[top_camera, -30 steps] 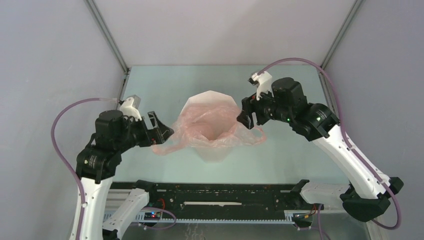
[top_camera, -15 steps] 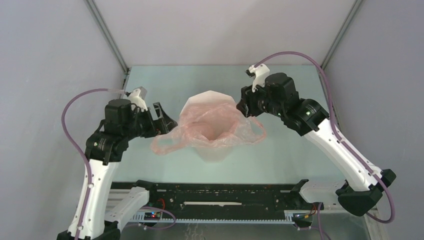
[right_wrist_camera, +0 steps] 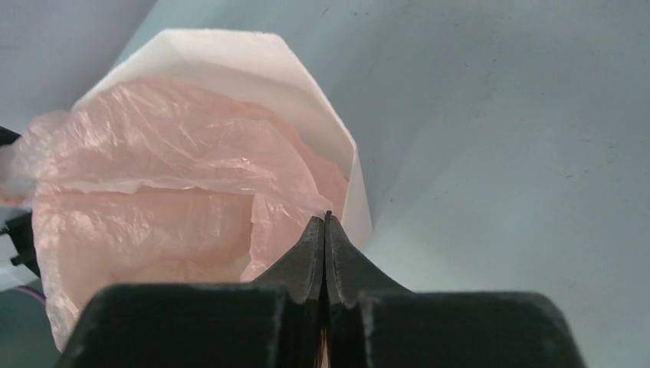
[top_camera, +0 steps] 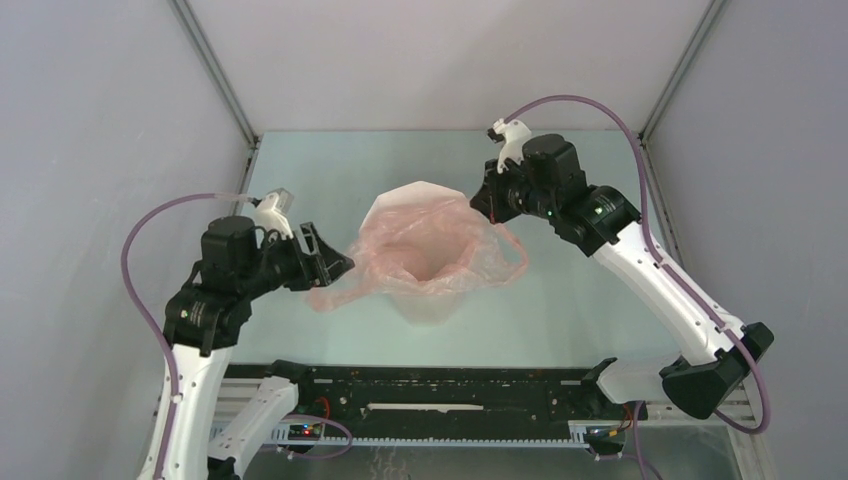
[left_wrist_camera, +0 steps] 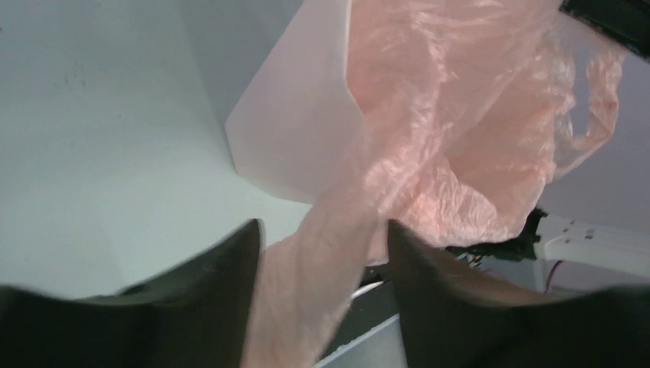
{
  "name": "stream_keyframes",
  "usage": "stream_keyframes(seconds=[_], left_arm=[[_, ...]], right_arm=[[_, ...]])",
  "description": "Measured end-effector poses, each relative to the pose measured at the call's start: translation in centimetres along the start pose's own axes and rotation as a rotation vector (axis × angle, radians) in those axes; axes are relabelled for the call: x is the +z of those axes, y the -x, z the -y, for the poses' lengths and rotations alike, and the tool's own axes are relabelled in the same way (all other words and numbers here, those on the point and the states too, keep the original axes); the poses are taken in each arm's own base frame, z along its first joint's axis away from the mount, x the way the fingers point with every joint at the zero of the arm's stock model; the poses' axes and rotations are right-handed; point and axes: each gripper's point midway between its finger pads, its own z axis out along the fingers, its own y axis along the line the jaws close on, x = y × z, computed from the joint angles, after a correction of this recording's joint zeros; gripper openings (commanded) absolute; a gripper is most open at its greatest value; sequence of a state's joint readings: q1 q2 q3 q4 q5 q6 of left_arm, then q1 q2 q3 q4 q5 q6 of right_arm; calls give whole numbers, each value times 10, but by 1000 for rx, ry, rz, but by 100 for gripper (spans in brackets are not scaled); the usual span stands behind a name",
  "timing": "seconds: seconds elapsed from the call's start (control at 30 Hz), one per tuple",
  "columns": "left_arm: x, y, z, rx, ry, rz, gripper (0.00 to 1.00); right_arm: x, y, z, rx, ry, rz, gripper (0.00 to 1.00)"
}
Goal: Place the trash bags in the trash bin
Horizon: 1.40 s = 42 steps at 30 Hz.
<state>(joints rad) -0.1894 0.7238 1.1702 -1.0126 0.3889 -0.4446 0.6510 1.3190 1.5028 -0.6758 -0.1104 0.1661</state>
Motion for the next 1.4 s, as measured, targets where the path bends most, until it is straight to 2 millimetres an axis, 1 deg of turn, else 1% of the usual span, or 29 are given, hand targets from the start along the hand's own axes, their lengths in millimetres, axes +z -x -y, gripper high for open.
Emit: stream_keyframes(seconds=[0.07, 0.1, 0.17, 0.23, 0.3, 0.37, 0.53, 0.63, 0.73, 0.83, 0.93, 1.1, 1.2, 1.3, 1.4], left_arm=[[7, 1, -4, -6, 18, -19, 35], [11, 1, -7, -14, 31, -31, 30], [20, 2, -15, -29, 65, -57, 26], [28, 7, -23, -35, 111, -76, 25], [35, 18, -27, -37, 146, -76, 23], [39, 30, -30, -37, 178, -62, 17], [47, 62, -26, -31, 197, -8, 15], [60, 79, -23, -32, 188, 17, 14], [76, 91, -24, -43, 179, 28, 13], [91, 95, -27, -54, 178, 18, 11], [102, 105, -27, -58, 179, 16, 8], [109, 121, -27, -65, 185, 42, 8], [113, 128, -33, -80, 207, 51, 7], [120, 127, -46, -107, 241, 35, 6], [129, 122, -53, -129, 257, 4, 5]], right_arm=[[0, 4, 3, 22, 3, 13, 0], [1, 6, 4, 33, 6, 17, 0], [3, 7, 7, 45, 8, 18, 0], [5, 9, 9, 58, 10, 15, 0], [10, 11, 13, 77, 6, 15, 0], [14, 13, 19, 106, 1, 13, 0], [29, 17, 39, 185, -14, 11, 0], [39, 16, 49, 228, -18, -6, 0], [48, 16, 56, 257, -11, -21, 0], [54, 21, 59, 275, 2, -26, 0], [59, 27, 62, 285, 12, -23, 0], [63, 29, 74, 307, 6, -26, 0], [66, 27, 86, 331, -9, -38, 0], [71, 20, 93, 354, -13, -64, 0], [76, 12, 92, 372, 0, -95, 0]])
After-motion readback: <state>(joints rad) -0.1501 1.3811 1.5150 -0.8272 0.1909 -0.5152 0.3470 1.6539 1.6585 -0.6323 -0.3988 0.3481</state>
